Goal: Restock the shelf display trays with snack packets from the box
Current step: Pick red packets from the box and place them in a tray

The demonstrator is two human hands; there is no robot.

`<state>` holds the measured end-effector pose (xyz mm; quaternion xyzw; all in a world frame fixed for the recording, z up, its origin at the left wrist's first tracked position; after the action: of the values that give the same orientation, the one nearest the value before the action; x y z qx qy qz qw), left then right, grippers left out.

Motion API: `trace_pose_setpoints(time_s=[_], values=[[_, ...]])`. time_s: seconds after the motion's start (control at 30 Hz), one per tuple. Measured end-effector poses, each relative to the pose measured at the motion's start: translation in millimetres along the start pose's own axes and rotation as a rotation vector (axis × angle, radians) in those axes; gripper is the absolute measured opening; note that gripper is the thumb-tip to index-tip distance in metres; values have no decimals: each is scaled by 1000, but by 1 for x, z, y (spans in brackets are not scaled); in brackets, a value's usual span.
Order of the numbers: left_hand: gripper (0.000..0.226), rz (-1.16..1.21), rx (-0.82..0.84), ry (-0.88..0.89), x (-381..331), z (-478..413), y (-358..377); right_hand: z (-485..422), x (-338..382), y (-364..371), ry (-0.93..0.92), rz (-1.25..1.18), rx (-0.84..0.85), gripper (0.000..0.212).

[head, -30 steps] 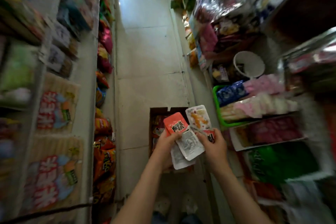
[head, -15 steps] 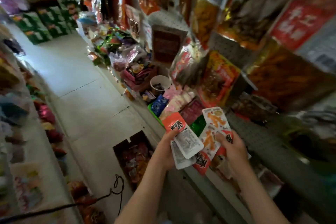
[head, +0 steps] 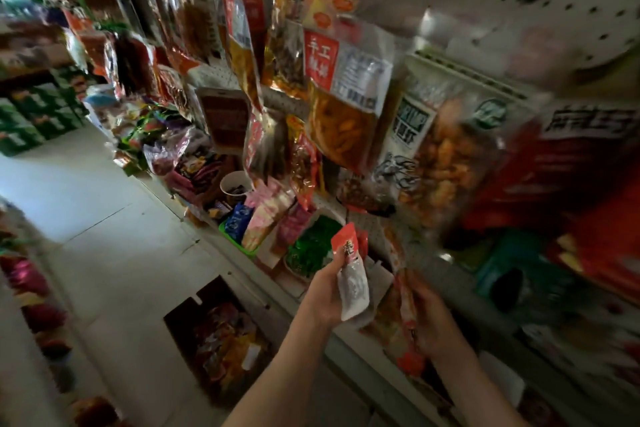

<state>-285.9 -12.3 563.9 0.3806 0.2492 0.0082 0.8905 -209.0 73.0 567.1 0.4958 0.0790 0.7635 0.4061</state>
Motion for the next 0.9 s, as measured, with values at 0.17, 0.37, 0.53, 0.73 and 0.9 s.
trace_pose_setpoints(time_s=[0.17, 0.37, 0.53, 0.73, 0.9], values=[[78, -162, -4, 97, 48, -3, 49, 20, 19, -7, -35, 43, -1, 39], [68, -623, -71, 160, 50, 3, 78, 20, 37, -42, -69, 74, -155, 36], [78, -815, -23, -36, 49, -3, 63, 27, 45, -20, -37, 64, 47, 34], [51, -500, -33, -136, 30, 9, 47, 21, 50, 8, 19, 171, 100, 39], [67, -169, 60, -72, 24, 19, 50, 18, 52, 19, -11, 311, 124, 22]])
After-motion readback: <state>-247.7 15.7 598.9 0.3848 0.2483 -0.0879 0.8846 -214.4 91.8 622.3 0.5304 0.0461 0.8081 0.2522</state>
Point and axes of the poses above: each hand's wrist, its own z-axis away from the middle knuckle, its own y-axis out of the palm, x = y × z, the point moved 10 cm from there along -z, towards the middle knuckle, and after that the axes turned 5 degrees about z, right-handed, at the moved point
